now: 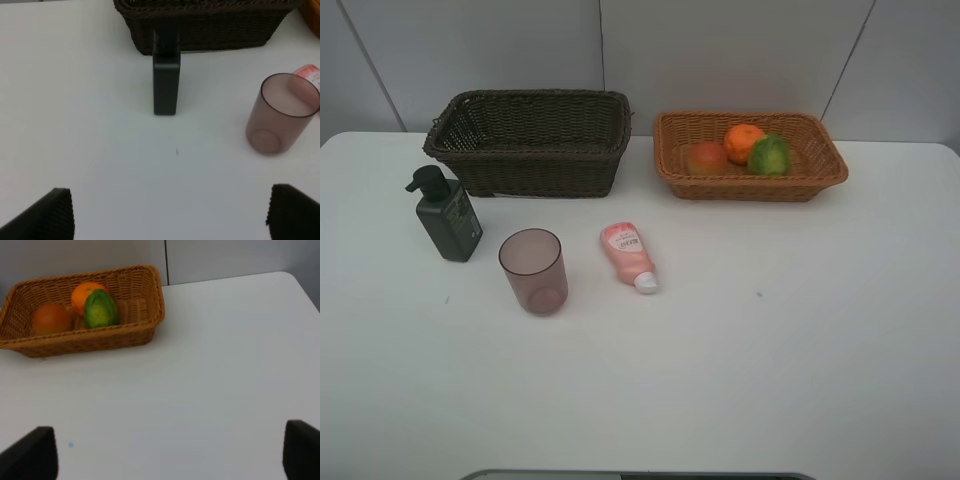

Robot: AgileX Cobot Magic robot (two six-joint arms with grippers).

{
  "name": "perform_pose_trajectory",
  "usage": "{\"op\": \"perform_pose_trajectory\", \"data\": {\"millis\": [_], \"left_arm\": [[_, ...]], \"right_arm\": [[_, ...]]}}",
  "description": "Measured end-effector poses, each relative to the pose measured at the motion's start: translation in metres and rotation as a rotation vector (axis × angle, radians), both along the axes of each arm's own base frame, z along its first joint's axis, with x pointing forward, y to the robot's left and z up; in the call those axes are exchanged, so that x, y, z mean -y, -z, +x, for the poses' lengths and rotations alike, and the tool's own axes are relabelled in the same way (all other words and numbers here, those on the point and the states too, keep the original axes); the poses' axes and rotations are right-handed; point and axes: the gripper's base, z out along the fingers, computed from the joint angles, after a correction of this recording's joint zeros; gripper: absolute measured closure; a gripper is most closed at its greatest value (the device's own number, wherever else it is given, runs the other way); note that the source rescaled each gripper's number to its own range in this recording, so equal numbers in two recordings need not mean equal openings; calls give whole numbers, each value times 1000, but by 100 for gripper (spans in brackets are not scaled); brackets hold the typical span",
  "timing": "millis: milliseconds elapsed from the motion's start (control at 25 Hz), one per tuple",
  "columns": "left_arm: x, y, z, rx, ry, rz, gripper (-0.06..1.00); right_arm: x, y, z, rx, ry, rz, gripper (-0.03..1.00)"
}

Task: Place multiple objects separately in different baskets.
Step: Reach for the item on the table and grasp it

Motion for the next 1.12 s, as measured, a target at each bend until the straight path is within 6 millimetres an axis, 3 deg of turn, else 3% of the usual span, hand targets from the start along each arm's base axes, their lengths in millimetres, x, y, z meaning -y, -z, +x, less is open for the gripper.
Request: {"op": "perform_pose_trajectory", "data": {"millis": [360,520,840,1120], "left_arm": [[0,0,0,-1,-3,5,-5],[2,-3,13,-82,2,7,-5],[9,-31,72,-225,1,21,-5],[16,-36,132,-432,25,71,-5]], "right_arm": [[0,0,0,0,0,1,-3],[0,0,0,0,1,0,-3],[0,0,0,1,2,-1,-3],[0,0,0,1,2,-1,-3]]}}
